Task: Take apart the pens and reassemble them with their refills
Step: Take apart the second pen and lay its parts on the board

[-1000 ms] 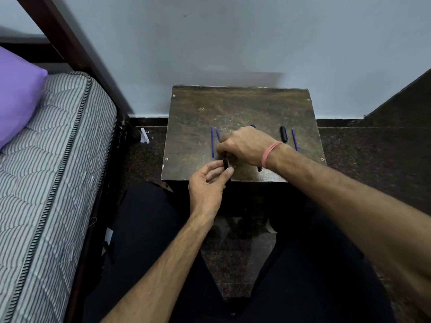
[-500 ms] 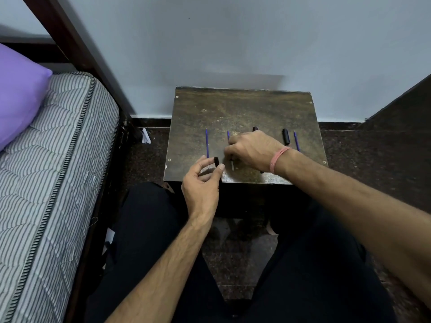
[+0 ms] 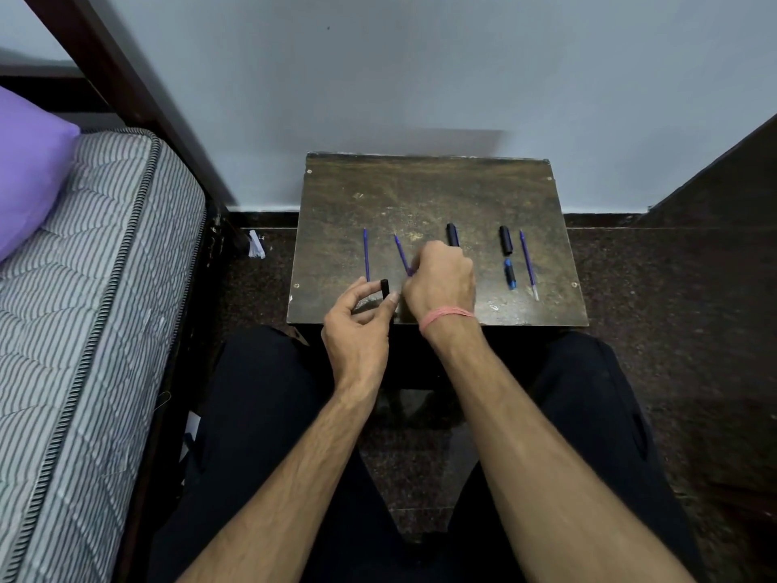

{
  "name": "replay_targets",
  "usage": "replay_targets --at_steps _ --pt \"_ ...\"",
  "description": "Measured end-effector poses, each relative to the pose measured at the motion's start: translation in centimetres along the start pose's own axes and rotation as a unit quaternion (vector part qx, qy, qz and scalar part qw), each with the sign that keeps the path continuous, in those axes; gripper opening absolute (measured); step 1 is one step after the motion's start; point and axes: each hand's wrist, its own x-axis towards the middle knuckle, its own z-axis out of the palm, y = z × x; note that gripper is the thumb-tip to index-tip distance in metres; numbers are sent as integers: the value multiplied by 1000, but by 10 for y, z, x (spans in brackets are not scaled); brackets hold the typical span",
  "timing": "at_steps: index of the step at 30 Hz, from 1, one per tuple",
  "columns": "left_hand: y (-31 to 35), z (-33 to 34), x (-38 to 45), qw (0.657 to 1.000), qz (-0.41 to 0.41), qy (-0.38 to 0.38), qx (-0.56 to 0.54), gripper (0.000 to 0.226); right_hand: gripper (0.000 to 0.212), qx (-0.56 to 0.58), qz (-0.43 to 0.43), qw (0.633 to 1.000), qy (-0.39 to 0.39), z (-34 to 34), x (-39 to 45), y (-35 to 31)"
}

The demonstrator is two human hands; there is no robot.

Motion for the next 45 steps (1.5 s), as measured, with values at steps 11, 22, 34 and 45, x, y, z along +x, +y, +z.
replay_targets --at_steps 11,22,34,45 --pt "2 -1 -1 1000 18 6 1 27 15 168 31 980 -102 -9 -16 43" --pt "-7 14 -15 985 58 -139 87 21 18 701 64 701 -118 -27 -30 108" --pt "-12 19 -17 981 60 -162 90 22 12 609 0 786 -108 -13 -28 110" --pt "-12 19 -16 978 68 -188 58 26 18 527 -59 844 -81 -14 -32 110"
